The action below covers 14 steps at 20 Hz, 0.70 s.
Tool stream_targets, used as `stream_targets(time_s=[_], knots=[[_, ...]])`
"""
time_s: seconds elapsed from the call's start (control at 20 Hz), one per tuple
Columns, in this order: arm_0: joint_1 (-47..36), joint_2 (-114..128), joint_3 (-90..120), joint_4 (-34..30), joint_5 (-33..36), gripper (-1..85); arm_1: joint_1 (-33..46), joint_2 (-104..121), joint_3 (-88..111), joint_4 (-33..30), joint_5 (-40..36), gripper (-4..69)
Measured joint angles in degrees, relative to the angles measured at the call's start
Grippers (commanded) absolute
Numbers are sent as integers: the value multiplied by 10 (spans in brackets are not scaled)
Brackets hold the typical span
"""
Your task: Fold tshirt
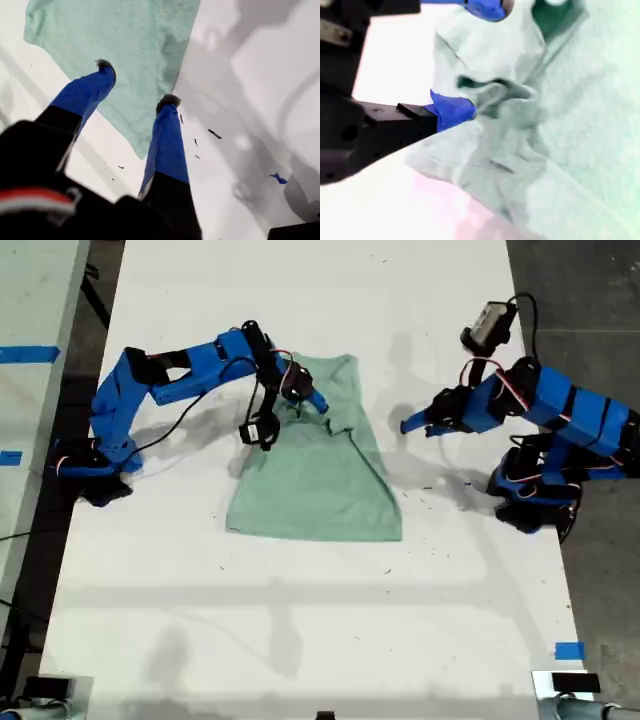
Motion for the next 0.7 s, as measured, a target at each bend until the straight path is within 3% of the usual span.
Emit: stream_targets(time_s=[0.15,0.3,0.5,0.7], knots=[[0,148,7,122,-7,206,-11,11,5,0,7,207],[0,271,117,249,-62,244,-47,14,13,0,25,227],[95,475,439,170,-172,212,-139,15,27,23,76,251],[185,548,559,168,-259,228,-210,-1,34,38,112,271]])
